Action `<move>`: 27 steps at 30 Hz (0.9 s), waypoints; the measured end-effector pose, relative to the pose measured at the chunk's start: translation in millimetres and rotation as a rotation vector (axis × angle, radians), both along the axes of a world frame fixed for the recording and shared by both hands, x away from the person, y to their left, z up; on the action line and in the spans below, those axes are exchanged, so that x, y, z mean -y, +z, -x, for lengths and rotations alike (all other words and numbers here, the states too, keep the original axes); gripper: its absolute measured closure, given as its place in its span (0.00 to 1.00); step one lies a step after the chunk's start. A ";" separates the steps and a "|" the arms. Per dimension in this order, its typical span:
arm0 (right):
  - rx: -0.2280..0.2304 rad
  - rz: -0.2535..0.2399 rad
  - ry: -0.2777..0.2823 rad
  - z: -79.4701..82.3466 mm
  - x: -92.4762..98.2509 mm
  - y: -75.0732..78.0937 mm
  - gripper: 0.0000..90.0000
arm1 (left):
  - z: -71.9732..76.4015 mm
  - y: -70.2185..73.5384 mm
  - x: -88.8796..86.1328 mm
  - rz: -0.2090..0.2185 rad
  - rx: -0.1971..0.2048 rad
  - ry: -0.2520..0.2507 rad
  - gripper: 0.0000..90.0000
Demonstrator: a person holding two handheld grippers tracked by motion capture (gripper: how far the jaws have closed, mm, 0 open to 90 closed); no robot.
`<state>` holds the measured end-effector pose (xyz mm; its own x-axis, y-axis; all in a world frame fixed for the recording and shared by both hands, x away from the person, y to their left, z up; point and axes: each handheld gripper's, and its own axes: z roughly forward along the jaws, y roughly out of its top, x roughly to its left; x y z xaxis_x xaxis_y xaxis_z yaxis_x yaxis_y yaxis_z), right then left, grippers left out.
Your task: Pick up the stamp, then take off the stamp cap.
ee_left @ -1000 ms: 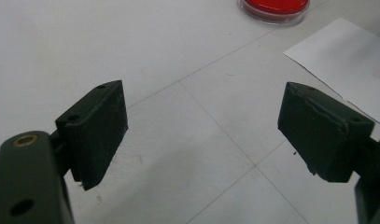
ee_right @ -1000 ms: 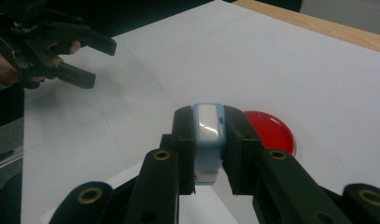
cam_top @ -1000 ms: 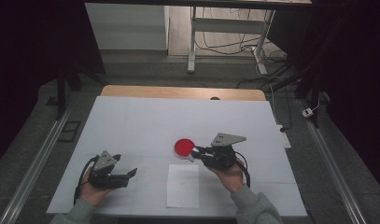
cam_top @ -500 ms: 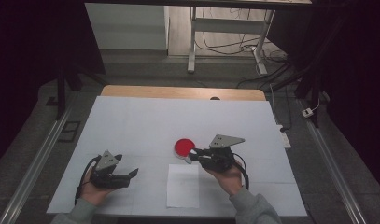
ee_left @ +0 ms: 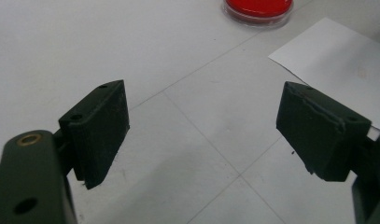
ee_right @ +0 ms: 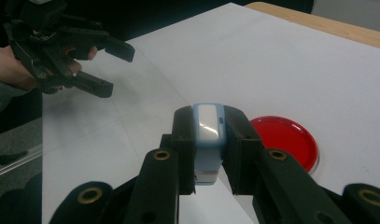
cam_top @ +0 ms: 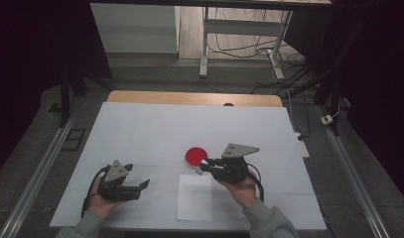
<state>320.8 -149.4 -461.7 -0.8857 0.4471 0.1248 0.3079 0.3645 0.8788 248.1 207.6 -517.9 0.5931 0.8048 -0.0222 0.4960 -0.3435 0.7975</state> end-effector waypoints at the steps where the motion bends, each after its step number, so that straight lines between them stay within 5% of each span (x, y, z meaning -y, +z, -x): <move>1: -0.001 0.000 0.000 -0.1 -0.1 -0.1 0.83 | 0.0 0.1 0.8 -0.003 0.000 -0.002 0.19; 11: -0.001 -0.015 -0.003 -0.4 -1.2 0.2 0.83 | -1.4 6.9 15.6 0.003 0.023 -0.038 0.20; 27: -0.007 -0.052 -0.017 -0.2 -8.8 1.0 0.83 | -9.8 17.6 68.2 -0.029 0.063 -0.132 0.24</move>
